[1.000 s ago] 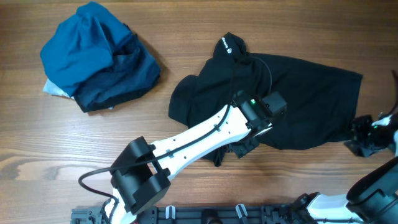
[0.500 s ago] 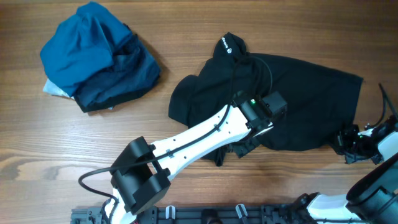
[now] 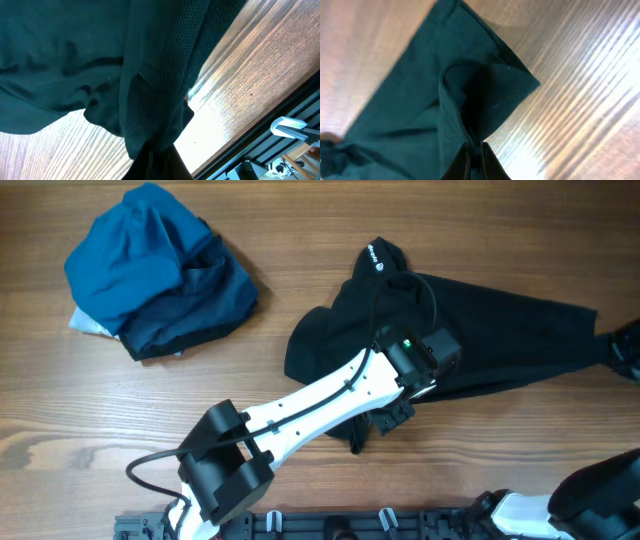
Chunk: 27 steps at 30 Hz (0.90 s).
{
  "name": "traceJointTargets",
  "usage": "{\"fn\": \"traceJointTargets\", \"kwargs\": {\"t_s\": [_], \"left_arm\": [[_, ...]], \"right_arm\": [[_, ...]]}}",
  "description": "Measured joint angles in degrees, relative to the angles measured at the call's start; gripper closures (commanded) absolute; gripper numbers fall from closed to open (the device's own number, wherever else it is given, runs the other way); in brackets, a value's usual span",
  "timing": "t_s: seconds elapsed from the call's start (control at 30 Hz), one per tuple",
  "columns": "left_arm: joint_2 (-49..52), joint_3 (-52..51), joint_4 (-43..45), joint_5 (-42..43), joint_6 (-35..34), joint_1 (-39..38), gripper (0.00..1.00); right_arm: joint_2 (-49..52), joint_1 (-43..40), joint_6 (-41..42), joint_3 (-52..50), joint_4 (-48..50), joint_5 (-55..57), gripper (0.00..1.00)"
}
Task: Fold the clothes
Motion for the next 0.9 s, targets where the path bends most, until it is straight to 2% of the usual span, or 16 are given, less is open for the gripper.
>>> {"fn": "traceJointTargets", "kwargs": {"t_s": [0.17, 0.33, 0.47, 0.7, 0.73, 0.77, 0.83, 0.87, 0.9], "left_arm": [[0.0, 0.0, -0.87, -0.02, 0.07, 0.0, 0.96], [-0.02, 0.0, -0.57, -2.71, 0.11, 0.28, 0.96], [-0.02, 0.0, 6.14, -8.48, 2.29, 5.31, 0.96], [-0.02, 0.0, 24.17, -6.08, 11.41, 15.67, 0.96], [-0.04, 0.0, 26.12, -5.01, 12.04, 16.28, 0.9], [-0.02, 0.0, 27.85, -3.26, 12.52, 17.0, 0.75], [0.0, 0.0, 28.85, -0.79, 13.14, 17.79, 0.36], [0.11, 0.0, 28.74, -0.22, 13.51, 17.97, 0.25], [0.26, 0.0, 28.33, 0.13, 13.29, 18.03, 0.0]], "right_arm": [[3.1, 1.88, -0.04, 0.0, -0.22, 3.21, 0.96], [3.39, 1.88, -2.69, 0.0, 2.82, -3.52, 0.96], [3.39, 1.88, -2.97, 0.0, 5.18, -6.58, 0.96], [3.48, 1.92, 0.74, 0.0, 6.47, -1.18, 0.96], [3.65, 1.92, 1.09, 0.0, 6.29, 0.22, 0.96], [3.87, 1.92, 1.31, 0.0, 6.21, 1.22, 0.96], [4.39, 1.92, 1.49, 0.0, 5.73, 2.38, 0.96], [4.57, 1.92, 1.51, 0.0, 5.57, 2.78, 0.96], [4.7, 1.92, 1.51, 0.0, 5.35, 3.08, 0.96]]}}
